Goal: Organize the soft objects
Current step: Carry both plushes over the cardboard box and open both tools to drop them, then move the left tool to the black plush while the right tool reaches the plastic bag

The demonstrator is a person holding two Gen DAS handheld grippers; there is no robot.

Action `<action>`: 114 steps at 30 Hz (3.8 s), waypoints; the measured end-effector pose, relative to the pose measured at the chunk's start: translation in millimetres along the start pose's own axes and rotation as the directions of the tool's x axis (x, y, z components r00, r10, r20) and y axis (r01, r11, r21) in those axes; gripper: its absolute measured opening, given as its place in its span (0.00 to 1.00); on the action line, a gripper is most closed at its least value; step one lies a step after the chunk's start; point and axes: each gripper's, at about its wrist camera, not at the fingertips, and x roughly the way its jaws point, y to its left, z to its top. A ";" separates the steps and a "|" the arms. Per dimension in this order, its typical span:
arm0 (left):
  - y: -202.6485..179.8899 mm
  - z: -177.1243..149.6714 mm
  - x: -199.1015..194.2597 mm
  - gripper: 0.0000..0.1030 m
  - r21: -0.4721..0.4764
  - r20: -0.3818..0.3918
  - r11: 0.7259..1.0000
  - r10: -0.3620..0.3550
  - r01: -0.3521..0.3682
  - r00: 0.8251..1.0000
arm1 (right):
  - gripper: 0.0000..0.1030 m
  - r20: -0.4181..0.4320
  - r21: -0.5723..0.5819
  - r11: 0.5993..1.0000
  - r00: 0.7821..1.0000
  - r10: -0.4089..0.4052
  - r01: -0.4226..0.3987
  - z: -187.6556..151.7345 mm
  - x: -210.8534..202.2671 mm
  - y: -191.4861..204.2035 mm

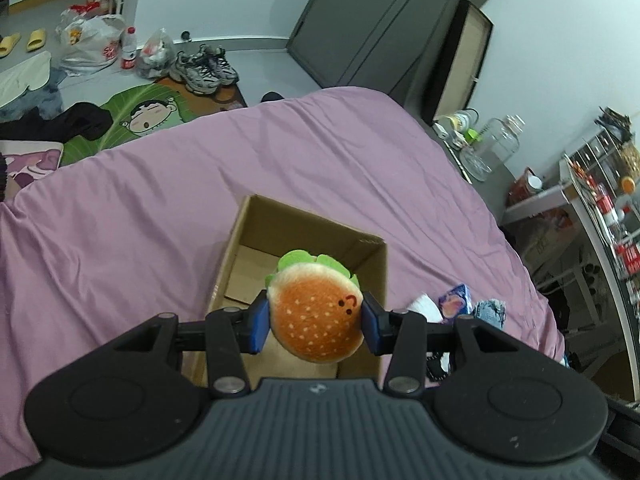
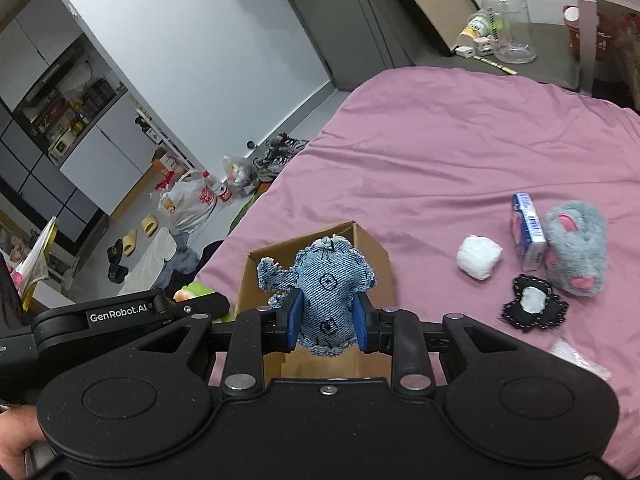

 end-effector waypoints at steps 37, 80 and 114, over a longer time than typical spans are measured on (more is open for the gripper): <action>28.0 53.0 81.1 0.70 -0.038 -0.180 0.994 0.092 -0.101 0.979 | 0.26 -0.178 -0.041 0.999 0.984 -0.029 0.022 33.7 91.1 18.9; -72.8 -9.0 22.1 0.83 0.105 -0.055 0.991 0.094 -0.088 0.994 | 0.70 -0.069 0.083 0.988 0.990 -0.125 0.130 20.6 -26.6 -99.8; -162.4 -81.9 71.5 0.80 0.263 -0.110 0.961 0.122 -0.089 0.986 | 0.53 -0.343 0.325 0.920 0.934 -0.100 0.218 -50.1 12.9 -229.9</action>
